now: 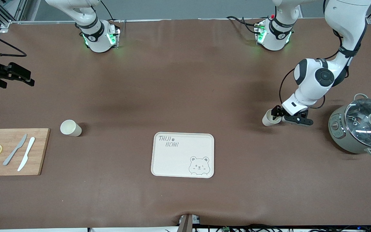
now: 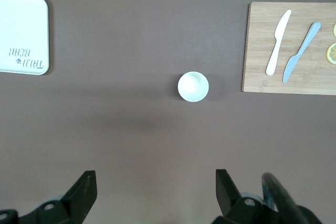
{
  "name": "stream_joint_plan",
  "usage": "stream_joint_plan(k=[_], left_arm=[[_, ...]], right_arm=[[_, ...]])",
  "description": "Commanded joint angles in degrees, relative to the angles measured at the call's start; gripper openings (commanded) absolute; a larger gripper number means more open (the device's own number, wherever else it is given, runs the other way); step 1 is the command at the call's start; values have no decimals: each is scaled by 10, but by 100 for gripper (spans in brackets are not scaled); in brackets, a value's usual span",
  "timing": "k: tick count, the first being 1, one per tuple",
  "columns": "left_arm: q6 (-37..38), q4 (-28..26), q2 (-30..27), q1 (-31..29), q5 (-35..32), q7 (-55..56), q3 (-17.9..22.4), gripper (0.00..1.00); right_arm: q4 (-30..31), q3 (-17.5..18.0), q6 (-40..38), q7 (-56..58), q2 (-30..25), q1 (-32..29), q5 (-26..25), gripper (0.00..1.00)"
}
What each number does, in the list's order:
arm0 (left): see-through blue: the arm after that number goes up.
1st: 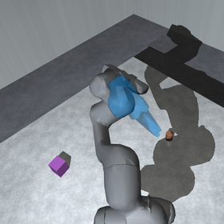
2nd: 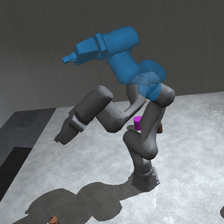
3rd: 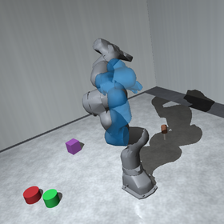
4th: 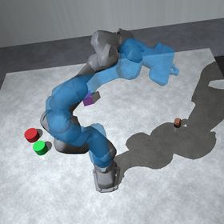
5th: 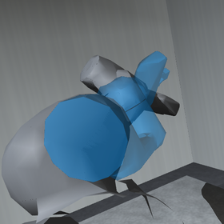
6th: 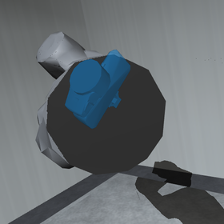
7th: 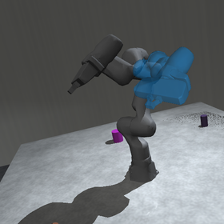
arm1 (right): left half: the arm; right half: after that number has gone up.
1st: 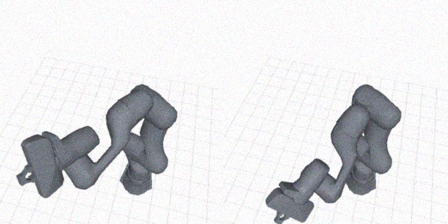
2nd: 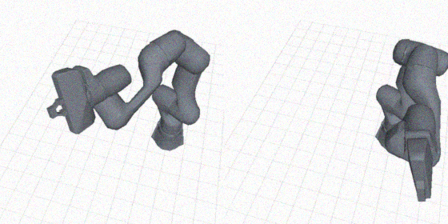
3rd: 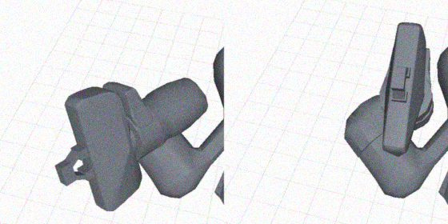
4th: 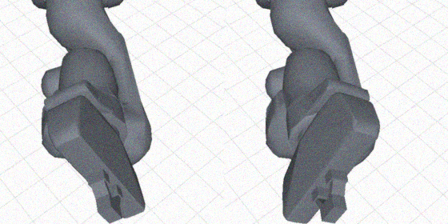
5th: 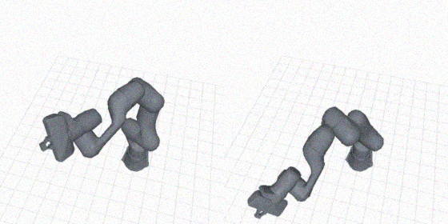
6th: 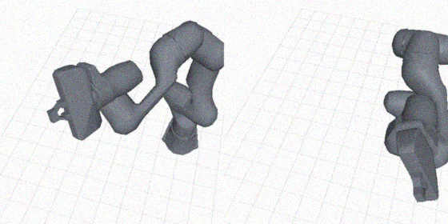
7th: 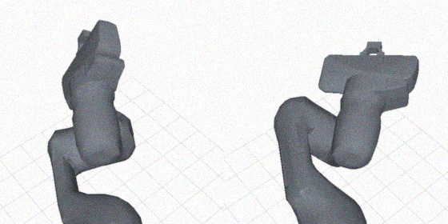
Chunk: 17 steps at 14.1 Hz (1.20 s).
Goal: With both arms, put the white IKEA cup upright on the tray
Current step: 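Close the left gripper around the white paper cup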
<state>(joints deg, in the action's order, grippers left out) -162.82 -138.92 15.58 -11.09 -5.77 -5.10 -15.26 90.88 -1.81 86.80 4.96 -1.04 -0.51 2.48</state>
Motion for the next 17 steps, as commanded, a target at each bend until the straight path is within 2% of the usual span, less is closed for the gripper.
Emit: stream_joint_plan(k=[1,4,5,6,17], left_arm=[[-9,-1,0,14,-12,30,-2,100],[-9,1,0,20,-12,33,-3,100],[-9,1,0,19,-12,33,-3,60],[-8,1,0,19,-12,30,-3,1],[-8,8,12,17,-12,35,-3,0]], right_arm=[[-8,3,-8,4,3,-7,8,100],[-8,2,-8,4,7,-8,7,100],[-9,2,-8,4,15,-9,6,100],[-9,2,-8,4,16,-11,6,100],[-9,1,-8,3,59,-20,-3,100]])
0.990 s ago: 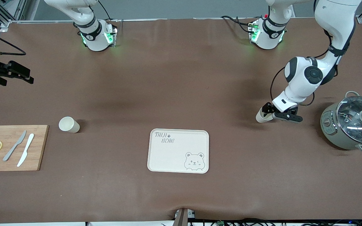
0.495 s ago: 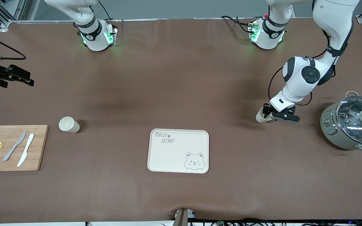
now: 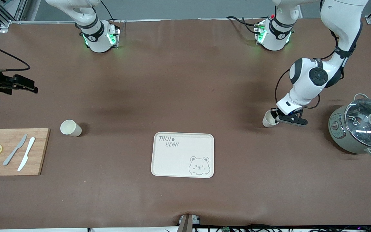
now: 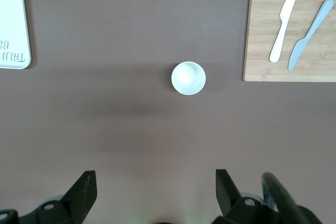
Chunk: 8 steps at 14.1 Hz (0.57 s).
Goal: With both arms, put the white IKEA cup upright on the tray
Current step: 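Close the left gripper around the white paper cup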
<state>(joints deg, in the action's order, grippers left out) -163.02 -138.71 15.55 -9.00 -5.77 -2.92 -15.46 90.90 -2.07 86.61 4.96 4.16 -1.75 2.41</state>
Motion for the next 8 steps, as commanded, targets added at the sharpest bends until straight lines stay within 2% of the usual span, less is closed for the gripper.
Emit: stream_joint_plan(k=[1,6,8], left_arm=[[-6,9,12,-5,-12,13,-1,0],[9,34,1,-4,-12,20,-2,0],[69,67,-10,-2,-8,20,-4,0]], right_arm=[[-9,4,-6,2,10,-7,-2,100],[-9,4,-6,2,32,-8,-3,100],[-9,4,-6,2,38,-14,-6,100]])
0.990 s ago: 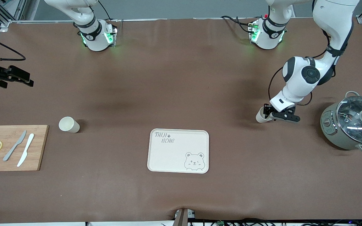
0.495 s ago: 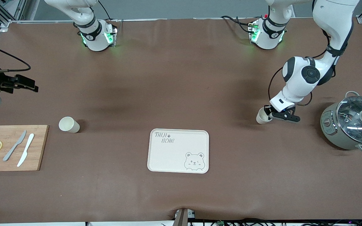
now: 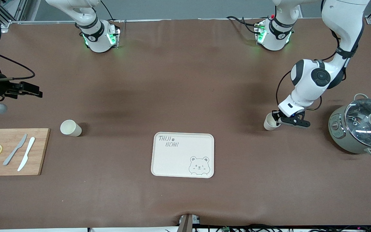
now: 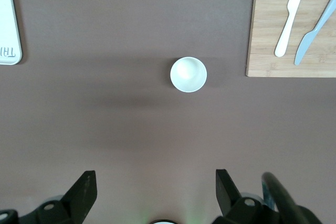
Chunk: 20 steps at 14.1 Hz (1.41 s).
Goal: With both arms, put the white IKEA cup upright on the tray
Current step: 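Carry the cup to the tray while the right gripper reaches the other cup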
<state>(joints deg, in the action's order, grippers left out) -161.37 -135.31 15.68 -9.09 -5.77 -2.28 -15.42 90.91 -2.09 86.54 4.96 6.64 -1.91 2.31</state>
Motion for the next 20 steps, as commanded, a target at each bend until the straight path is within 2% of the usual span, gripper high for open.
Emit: stream_joint_plan(k=[1,4,7,10,16,20], left_arm=[[84,52,-16,-1,-6,15,-9,0],[165,118,-18,0,-4,53,-37,0],[292,229,-2,12,-4,95,-66,0],[386,328,29,56,-9,141,-67,0],[469,482,116,136,-14,199,-60,0],[497,593,195,182,-57,242,-58,0]], right_arm=[[-9,4,-5,2,15,-14,-8,100],[-6,4,-3,0,27,-21,-12,100],[4,4,8,-2,38,-24,-12,100],[33,4,40,-5,37,-23,-13,100],[109,3,134,-27,36,-26,-13,100],[171,4,206,-27,36,-47,-12,100]])
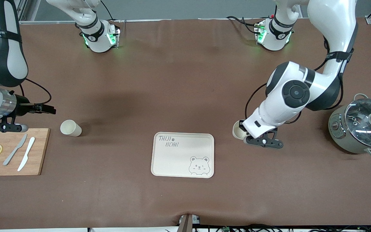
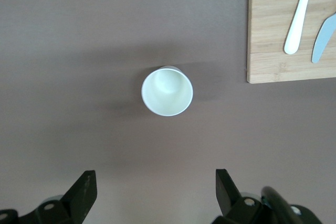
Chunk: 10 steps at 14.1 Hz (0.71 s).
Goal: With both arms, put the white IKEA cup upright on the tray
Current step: 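Carry the cup to the tray while the right gripper reaches the other cup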
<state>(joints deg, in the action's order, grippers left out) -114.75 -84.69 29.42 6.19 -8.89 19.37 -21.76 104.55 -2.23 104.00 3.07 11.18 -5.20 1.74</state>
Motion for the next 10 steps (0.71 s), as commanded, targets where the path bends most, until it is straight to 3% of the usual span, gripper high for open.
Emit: stream_joint_plan(k=[1,4,10], left_arm=[[33,114,76,48,-25,34,21,0],[32,173,120,147,-15,53,113,0],[-18,234,194,177,-9,99,119,0]], right_arm=[[50,6,54,-8,-9,-14,-6,100],[89,6,116,-8,-9,-15,-6,100],[107,6,181,-8,35,-31,-5,100]])
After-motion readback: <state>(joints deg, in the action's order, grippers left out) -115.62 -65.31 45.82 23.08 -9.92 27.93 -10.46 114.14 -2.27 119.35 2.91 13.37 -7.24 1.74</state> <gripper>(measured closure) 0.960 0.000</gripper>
